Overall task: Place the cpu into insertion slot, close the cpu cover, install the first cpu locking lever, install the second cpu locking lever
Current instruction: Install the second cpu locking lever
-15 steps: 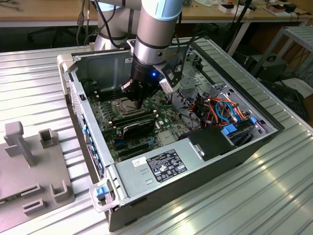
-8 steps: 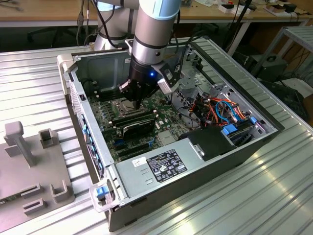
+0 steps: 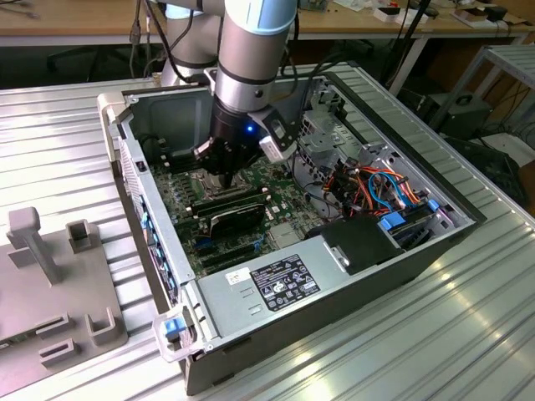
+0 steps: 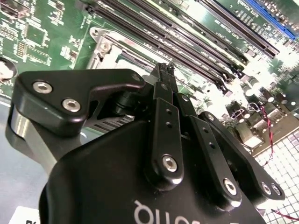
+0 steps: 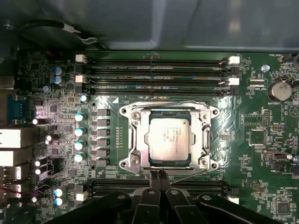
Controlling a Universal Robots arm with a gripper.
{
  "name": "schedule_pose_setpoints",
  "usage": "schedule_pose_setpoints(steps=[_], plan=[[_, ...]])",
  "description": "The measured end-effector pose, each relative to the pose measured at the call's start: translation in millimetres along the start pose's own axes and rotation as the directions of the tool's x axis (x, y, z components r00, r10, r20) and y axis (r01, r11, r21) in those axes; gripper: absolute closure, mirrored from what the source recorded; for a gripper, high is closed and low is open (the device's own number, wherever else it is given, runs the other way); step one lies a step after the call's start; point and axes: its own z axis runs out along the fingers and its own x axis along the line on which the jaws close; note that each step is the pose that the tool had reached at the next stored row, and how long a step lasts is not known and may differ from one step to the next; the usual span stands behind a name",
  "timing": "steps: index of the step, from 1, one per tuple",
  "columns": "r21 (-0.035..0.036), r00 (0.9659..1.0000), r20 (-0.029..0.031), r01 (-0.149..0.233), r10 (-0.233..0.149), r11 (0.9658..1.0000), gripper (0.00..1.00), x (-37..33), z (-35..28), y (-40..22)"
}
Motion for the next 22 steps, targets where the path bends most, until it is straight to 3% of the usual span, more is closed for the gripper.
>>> schedule_pose_setpoints(steps=[6,10,15,22], plan=[[-0.0002,1.0,-0.0028,0.0,0.0,1.0,0.89,4.6,4.8,0.0],[-0.0003,1.0,-0.004,0.0,0.0,1.0,0.89,16.2,5.3,0.1],[-0.0001,1.0,-0.0056,0.0,0.0,1.0,0.89,24.4,9.1,0.0],[-0.0001,1.0,-0.0066,0.0,0.0,1.0,0.89,28.4,12.6,-0.1]])
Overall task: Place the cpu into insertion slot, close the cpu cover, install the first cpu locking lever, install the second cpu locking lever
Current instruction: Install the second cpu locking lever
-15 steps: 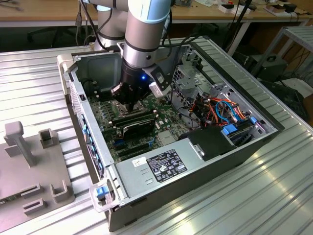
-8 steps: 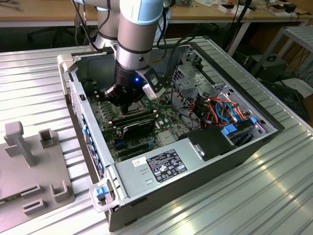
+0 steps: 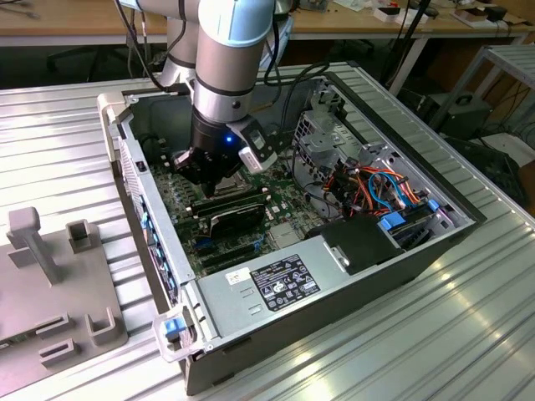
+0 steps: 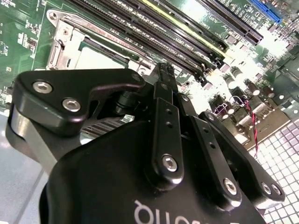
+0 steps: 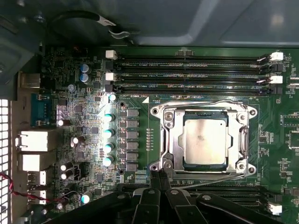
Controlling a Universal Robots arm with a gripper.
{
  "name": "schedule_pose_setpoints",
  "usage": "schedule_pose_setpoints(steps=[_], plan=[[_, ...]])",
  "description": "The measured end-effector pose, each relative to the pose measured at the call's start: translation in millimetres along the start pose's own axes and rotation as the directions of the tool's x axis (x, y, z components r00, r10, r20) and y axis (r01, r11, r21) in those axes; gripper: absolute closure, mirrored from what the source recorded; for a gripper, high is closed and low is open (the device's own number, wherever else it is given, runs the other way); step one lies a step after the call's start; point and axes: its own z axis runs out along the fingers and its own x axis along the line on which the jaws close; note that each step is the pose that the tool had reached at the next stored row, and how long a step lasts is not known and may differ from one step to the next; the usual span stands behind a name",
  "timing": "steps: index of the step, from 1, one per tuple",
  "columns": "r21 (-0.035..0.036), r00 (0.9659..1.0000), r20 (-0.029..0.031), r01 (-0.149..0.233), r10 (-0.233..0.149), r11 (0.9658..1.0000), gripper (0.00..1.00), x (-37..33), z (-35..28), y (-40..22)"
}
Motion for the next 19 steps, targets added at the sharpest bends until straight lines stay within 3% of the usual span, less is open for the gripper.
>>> schedule_pose_setpoints(steps=[2,10,19], plan=[[-0.0015,1.0,0.0001,0.0,0.0,1.0,0.89,0.1,0.7,0.0],[-0.0206,1.0,0.0003,0.0,0.0,0.9998,0.89,-0.1,5.4,-0.1],[-0.0211,1.0,0.0004,0.0,0.0,0.9998,0.89,-0.1,6.3,0.2]])
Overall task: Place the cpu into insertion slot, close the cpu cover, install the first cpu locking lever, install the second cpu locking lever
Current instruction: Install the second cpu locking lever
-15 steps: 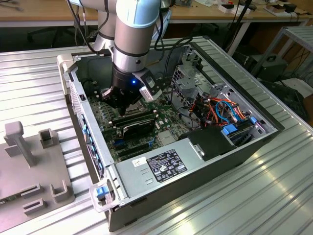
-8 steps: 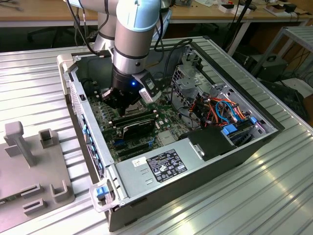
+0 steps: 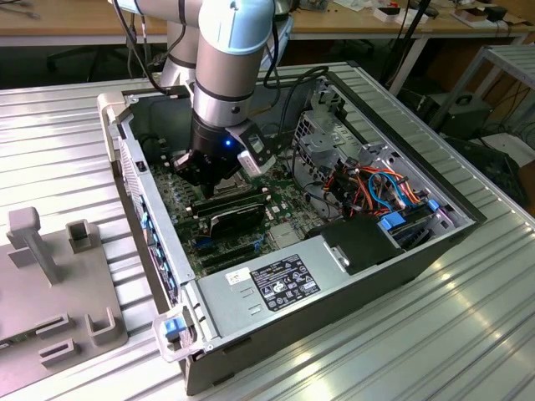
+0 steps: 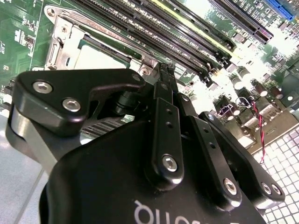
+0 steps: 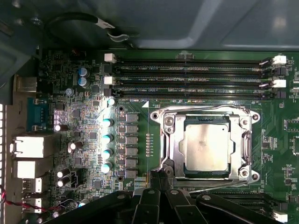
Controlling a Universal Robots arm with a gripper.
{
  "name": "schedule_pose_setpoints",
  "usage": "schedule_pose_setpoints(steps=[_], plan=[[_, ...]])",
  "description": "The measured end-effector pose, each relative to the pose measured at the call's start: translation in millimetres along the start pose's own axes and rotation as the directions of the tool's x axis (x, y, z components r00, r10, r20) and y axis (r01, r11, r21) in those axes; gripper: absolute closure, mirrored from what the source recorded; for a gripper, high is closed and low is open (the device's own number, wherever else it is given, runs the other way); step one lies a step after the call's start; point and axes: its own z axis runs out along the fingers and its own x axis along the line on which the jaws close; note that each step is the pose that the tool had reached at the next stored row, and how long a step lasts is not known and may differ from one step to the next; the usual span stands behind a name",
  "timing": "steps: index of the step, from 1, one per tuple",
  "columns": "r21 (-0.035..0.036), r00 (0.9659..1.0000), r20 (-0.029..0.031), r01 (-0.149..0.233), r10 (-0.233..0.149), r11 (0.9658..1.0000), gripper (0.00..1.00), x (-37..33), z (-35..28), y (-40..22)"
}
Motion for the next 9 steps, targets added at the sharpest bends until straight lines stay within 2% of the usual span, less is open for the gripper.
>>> schedule_pose_setpoints(steps=[9], plan=[[0.0,1.0,0.0,0.0,0.0,1.0,0.89,-0.1,0.1,3.0]])
